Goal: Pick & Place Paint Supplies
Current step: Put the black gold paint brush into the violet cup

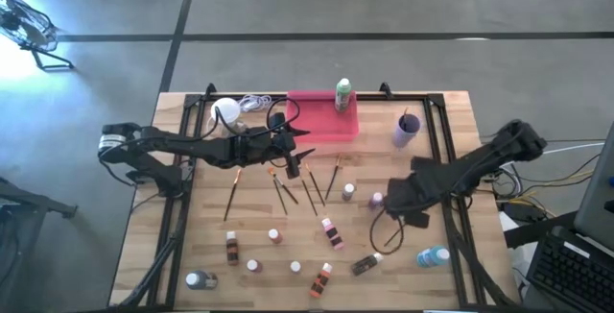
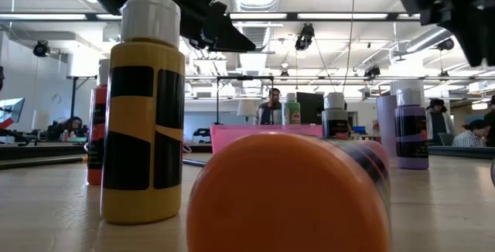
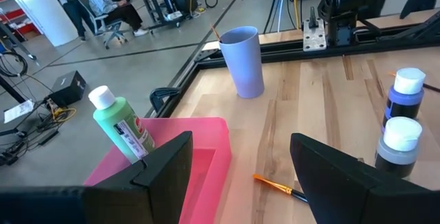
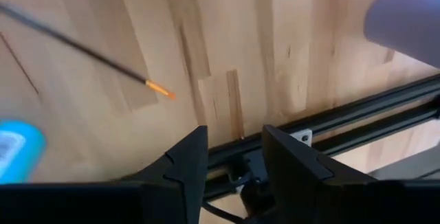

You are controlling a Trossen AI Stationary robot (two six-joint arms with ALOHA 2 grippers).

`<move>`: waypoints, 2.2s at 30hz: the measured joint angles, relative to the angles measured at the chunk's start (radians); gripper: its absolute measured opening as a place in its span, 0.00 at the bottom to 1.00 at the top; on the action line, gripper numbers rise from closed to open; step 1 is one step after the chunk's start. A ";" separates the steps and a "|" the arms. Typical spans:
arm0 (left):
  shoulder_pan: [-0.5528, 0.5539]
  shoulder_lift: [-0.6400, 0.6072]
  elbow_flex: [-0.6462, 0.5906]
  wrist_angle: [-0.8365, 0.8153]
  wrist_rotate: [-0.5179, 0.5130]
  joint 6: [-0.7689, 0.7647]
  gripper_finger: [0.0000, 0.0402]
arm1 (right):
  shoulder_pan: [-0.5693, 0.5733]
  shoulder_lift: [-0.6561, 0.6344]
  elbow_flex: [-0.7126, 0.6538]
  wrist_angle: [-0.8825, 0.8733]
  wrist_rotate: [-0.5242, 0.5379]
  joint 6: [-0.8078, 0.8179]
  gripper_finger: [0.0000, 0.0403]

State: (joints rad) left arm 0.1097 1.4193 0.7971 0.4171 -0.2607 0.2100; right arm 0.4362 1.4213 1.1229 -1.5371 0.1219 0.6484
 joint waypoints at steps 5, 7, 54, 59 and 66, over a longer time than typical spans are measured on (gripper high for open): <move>0.000 0.000 0.000 -0.001 0.000 0.001 0.62 | 0.075 0.009 -0.056 0.058 -0.002 -0.007 0.30; 0.000 0.000 0.000 -0.006 0.000 0.006 0.62 | 0.103 0.008 -0.076 0.102 -0.001 -0.008 0.29; 0.014 0.000 -0.001 -0.037 0.005 -0.001 0.62 | 0.155 -0.001 -0.528 0.624 -0.107 -0.085 0.29; 0.014 0.000 -0.001 -0.037 0.005 -0.001 0.62 | 0.155 0.000 -0.525 0.625 -0.101 -0.076 0.26; 0.014 0.000 -0.001 -0.037 0.005 -0.001 0.62 | 0.155 0.001 -0.513 0.624 -0.077 -0.076 0.24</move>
State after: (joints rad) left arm 0.1238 1.4193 0.7963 0.3805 -0.2562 0.2092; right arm 0.5915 1.4223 0.6098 -0.9127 0.0450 0.5724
